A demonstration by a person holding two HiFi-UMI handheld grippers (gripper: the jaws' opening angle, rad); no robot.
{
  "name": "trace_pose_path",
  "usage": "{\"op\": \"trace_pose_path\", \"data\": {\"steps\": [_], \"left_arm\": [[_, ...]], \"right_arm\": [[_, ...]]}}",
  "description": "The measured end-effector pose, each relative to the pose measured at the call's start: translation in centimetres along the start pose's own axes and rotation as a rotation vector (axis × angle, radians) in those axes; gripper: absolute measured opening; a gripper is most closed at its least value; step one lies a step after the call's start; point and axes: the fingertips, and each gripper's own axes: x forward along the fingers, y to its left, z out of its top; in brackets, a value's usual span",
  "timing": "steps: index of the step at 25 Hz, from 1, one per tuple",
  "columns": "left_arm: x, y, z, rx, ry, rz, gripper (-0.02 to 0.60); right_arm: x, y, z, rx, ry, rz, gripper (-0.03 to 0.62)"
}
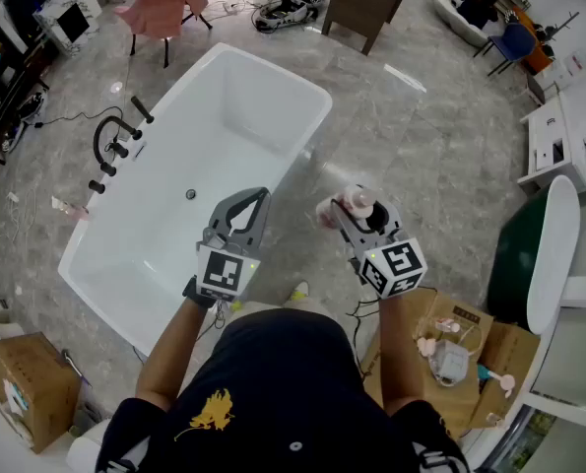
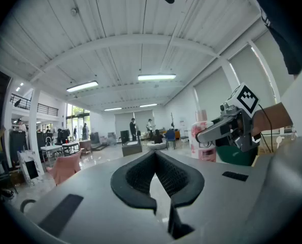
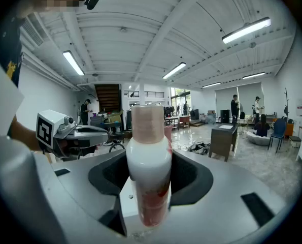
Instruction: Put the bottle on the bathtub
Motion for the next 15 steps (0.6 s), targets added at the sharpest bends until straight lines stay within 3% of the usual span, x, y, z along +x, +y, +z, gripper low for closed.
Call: {"op": "trace_pose_path", "data": {"steps": [7, 15], "left_arm": [[1.1, 0.4, 0.0, 0.018, -0.019, 0.019, 0.018], [4.2, -1.5, -0.7, 0.028, 0.012, 0.038, 0.018]], "right_arm": [[-1.1, -2.3, 0.3, 0.021, -0.004, -0.027, 0.215], [-4.7, -6.4, -2.9, 0.057, 0.01, -0.068, 0.216]]}}
